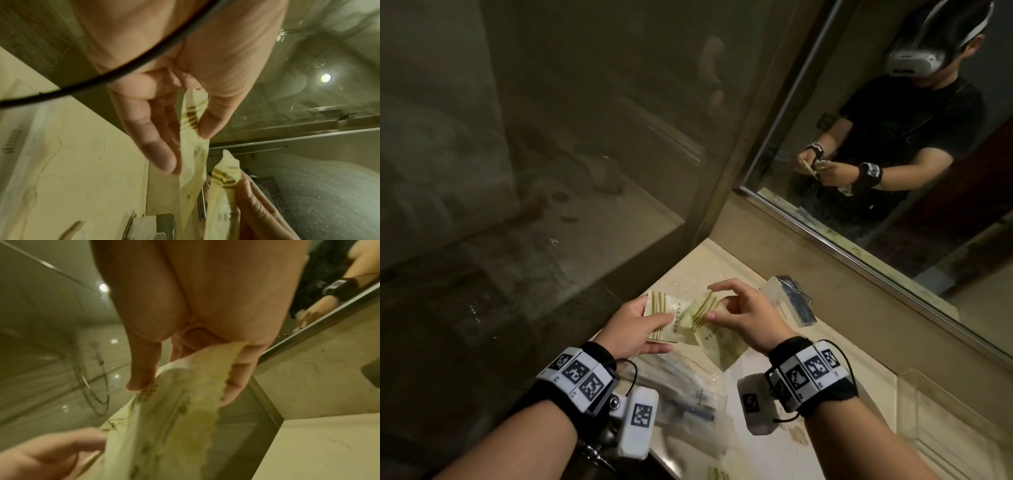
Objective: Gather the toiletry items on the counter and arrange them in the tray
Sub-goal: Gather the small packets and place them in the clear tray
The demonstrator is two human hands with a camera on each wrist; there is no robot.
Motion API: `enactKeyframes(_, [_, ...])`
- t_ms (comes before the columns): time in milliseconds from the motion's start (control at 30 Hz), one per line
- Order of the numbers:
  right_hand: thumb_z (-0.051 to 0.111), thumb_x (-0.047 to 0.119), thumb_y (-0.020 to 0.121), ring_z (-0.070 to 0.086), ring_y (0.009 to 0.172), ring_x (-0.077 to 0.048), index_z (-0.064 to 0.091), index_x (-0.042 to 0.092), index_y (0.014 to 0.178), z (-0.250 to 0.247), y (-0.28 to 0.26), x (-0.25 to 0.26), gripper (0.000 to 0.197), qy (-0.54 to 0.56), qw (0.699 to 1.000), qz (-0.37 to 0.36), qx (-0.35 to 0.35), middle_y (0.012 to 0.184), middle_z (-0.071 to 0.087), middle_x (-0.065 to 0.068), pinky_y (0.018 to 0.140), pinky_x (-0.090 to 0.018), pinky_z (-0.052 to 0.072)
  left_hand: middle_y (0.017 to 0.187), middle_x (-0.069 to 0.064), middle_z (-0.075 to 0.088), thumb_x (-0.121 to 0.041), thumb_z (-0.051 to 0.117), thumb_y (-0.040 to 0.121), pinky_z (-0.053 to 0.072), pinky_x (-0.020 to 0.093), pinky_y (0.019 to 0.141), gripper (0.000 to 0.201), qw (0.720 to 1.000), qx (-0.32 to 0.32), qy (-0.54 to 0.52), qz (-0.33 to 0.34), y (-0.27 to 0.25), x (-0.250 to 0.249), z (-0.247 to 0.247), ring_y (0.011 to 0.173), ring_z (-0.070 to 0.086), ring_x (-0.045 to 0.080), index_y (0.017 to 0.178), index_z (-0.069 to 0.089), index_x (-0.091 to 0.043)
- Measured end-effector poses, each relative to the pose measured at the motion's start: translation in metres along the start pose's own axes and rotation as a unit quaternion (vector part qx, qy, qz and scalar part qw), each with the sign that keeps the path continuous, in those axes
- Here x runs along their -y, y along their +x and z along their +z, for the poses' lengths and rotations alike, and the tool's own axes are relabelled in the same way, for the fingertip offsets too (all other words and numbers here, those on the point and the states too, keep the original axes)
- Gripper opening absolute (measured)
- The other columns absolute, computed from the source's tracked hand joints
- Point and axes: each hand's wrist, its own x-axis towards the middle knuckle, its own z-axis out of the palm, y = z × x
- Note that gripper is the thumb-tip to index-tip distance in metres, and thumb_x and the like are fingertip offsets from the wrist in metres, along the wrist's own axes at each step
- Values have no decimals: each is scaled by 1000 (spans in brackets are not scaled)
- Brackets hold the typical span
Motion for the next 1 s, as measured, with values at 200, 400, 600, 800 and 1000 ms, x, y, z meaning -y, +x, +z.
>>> enactKeyframes(200, [78, 37, 69, 66, 91, -24, 69, 20, 97, 9, 3, 4, 33, -93, 995, -42, 3, 97, 72, -7, 86, -44, 54, 102, 11, 73, -10, 61, 92, 57, 28, 56, 15, 1000, 19, -5, 10, 1, -3, 2, 81, 70, 19, 106, 65, -13])
enactKeyframes(400, [79, 34, 71, 50, 83, -15, 68, 34, 93, 19, 7, -5, 24, -126, 989, -57, -46, 97, 57, -4, 81, -39, 51, 102, 12, 73, -7, 70, 84, 60, 36, 72, 27, 998, 53, 17, 21, -1, -6, 4, 91, 72, 25, 109, 64, -11])
enactKeyframes(600, [77, 33, 76, 65, 100, -20, 63, 16, 109, 11, 6, -16, 40, -36, 999, 34, 5, 110, 68, -5, 91, -38, 54, 100, 14, 74, 6, 71, 79, 60, 39, 75, 34, 996, 30, 61, 52, 3, -6, 8, 91, 73, 28, 108, 64, -9])
enactKeyframes(800, [70, 5, 81, 68, 79, -26, 65, 3, 96, 8, -4, -21, 16, 190, 977, 94, -20, 96, 69, -21, 75, -38, 57, 102, 16, 73, -14, 65, 88, 53, 48, 89, 19, 997, 3, -59, 47, 14, -4, 23, 92, 70, 31, 107, 64, -12])
enactKeyframes(1000, [81, 31, 73, 59, 72, -15, 59, 15, 82, 10, -9, -32, 29, 6, 979, 102, -179, 82, 63, -5, 68, -41, 54, 94, 15, 73, -17, 56, 95, 57, 41, 78, 15, 997, -42, -37, 47, 24, 1, 36, 85, 70, 28, 102, 67, -10])
